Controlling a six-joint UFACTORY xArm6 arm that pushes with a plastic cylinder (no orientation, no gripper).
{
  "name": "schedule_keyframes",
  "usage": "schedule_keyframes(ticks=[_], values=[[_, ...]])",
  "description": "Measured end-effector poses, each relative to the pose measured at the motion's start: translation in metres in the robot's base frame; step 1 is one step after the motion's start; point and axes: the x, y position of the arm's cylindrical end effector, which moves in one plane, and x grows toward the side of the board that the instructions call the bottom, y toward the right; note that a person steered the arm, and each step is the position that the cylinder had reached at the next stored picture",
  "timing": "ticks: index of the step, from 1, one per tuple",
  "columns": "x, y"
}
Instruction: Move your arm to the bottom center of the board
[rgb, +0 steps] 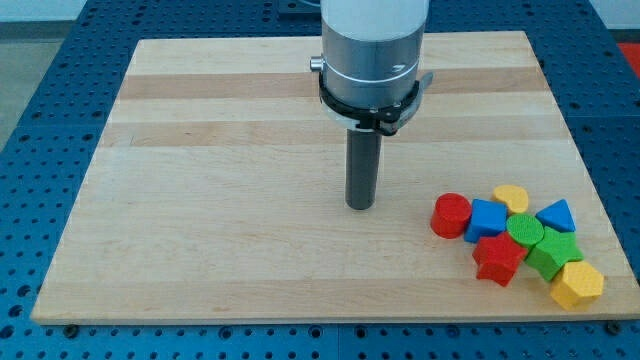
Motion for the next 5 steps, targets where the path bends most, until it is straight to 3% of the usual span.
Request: schedule_keyframes(ticks=[1,2,4,5], values=[[0.001,0.0],[0.061,-0.003],[0.084,-0.003],[0.105,0.04]])
